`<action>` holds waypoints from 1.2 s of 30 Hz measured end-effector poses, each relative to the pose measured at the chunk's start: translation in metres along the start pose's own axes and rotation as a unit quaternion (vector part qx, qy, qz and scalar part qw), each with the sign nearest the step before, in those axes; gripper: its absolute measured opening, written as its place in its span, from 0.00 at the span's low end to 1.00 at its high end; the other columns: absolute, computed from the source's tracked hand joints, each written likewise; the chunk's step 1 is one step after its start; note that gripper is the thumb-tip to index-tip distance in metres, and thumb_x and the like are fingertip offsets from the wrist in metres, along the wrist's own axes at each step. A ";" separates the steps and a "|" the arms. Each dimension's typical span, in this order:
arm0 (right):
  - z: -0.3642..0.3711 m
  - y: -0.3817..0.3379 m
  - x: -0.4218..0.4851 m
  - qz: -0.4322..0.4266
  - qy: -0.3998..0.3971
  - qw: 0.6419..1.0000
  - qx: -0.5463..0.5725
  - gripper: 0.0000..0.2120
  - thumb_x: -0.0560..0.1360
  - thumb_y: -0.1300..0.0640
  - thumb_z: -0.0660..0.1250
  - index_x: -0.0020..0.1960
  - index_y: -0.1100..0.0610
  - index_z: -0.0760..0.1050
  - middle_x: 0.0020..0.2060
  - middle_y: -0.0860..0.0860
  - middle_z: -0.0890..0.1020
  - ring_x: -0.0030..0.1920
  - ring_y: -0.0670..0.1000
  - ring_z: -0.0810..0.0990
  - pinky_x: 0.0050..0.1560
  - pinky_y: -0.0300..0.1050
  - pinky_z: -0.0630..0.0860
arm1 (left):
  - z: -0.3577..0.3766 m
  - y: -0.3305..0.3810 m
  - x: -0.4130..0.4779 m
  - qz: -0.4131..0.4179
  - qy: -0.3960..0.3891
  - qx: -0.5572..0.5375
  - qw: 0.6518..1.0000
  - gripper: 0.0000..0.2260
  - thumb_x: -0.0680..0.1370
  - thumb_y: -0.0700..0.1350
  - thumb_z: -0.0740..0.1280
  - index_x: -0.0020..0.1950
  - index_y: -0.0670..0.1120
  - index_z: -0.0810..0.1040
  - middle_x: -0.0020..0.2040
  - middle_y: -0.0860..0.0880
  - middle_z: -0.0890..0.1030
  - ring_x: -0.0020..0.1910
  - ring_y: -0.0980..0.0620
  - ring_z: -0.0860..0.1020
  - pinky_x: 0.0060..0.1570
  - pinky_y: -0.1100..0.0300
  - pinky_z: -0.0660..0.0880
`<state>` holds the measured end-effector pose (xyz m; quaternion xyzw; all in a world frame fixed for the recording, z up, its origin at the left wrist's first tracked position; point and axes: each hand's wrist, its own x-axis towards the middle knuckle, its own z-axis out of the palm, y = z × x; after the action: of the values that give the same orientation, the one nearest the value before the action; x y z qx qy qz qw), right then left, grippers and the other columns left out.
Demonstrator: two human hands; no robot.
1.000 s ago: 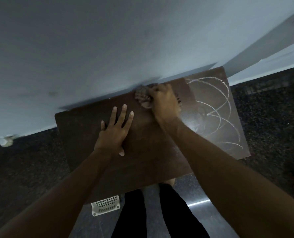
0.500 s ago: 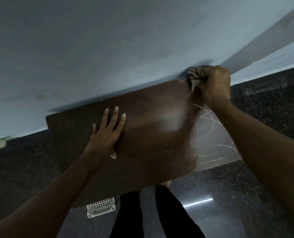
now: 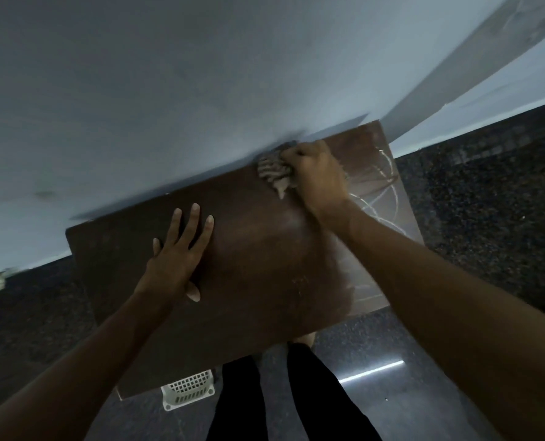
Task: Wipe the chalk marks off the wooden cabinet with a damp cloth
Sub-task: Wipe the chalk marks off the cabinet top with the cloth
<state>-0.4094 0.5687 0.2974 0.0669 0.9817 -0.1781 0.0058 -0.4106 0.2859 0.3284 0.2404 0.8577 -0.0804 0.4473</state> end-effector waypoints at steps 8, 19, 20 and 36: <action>-0.045 0.106 0.008 0.153 0.008 0.985 -0.083 0.17 0.71 0.66 0.68 0.59 0.59 0.79 0.53 0.62 0.79 0.54 0.66 0.76 0.49 0.58 0.78 | 0.000 -0.001 0.000 0.010 -0.001 -0.020 1.000 0.68 0.62 0.42 0.83 0.74 0.51 0.25 0.70 0.56 0.17 0.72 0.45 0.21 0.72 0.28 0.50; -0.003 -0.022 -0.030 0.041 -0.032 0.998 -0.040 0.18 0.73 0.62 0.67 0.63 0.59 0.78 0.59 0.57 0.80 0.57 0.61 0.75 0.48 0.53 0.76 | 0.001 -0.003 0.001 0.015 -0.004 0.000 1.000 0.68 0.63 0.45 0.83 0.74 0.50 0.24 0.69 0.54 0.15 0.73 0.43 0.21 0.72 0.28 0.52; 0.000 -0.031 -0.036 0.008 -0.039 0.998 -0.040 0.18 0.72 0.63 0.66 0.62 0.59 0.79 0.58 0.57 0.81 0.55 0.60 0.76 0.47 0.52 0.76 | 0.002 -0.004 0.002 0.015 0.000 -0.003 1.000 0.68 0.63 0.45 0.83 0.75 0.50 0.25 0.70 0.54 0.16 0.73 0.43 0.22 0.72 0.28 0.52; -0.048 0.095 0.002 0.201 0.036 0.977 -0.055 0.09 0.69 0.64 0.68 0.49 0.57 0.79 0.46 0.58 0.82 0.47 0.63 0.79 0.43 0.52 0.79 | 0.003 -0.005 0.001 0.023 0.017 -0.039 0.999 0.68 0.63 0.40 0.83 0.75 0.52 0.26 0.72 0.56 0.18 0.74 0.45 0.22 0.72 0.28 0.50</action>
<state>-0.3985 0.6739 0.3094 0.2683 0.9562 -0.1165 0.0097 -0.4111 0.2808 0.3248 0.2438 0.8621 -0.0328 0.4431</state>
